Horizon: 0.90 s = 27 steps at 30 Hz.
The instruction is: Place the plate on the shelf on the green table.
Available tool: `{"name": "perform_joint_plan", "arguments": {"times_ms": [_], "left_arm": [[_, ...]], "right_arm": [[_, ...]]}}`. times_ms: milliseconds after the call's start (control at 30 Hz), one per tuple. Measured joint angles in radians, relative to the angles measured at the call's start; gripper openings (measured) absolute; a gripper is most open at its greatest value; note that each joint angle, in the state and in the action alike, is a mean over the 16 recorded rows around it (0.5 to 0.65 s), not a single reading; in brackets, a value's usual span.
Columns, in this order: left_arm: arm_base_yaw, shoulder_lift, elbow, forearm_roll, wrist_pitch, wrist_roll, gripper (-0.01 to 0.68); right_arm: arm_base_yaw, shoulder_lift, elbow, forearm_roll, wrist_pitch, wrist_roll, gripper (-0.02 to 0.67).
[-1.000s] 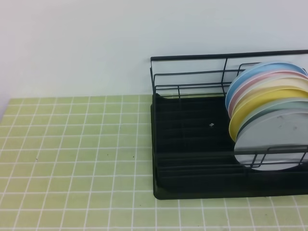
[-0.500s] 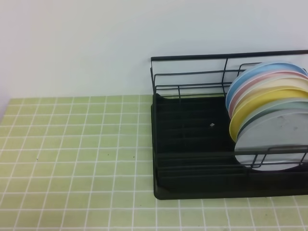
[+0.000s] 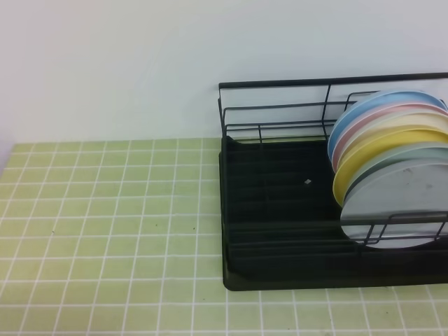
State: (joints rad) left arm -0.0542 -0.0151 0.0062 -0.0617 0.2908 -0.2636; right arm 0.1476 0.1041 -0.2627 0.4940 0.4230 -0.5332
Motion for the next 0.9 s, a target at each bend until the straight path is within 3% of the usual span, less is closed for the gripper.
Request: {"name": "perform_joint_plan", "arguments": {"times_ms": [900], "left_arm": [[0.000,0.002,-0.005,0.019,0.011,0.013,0.000]], "right_arm": [[0.000,-0.004,0.003,-0.046,0.007,0.001,-0.004]]}}
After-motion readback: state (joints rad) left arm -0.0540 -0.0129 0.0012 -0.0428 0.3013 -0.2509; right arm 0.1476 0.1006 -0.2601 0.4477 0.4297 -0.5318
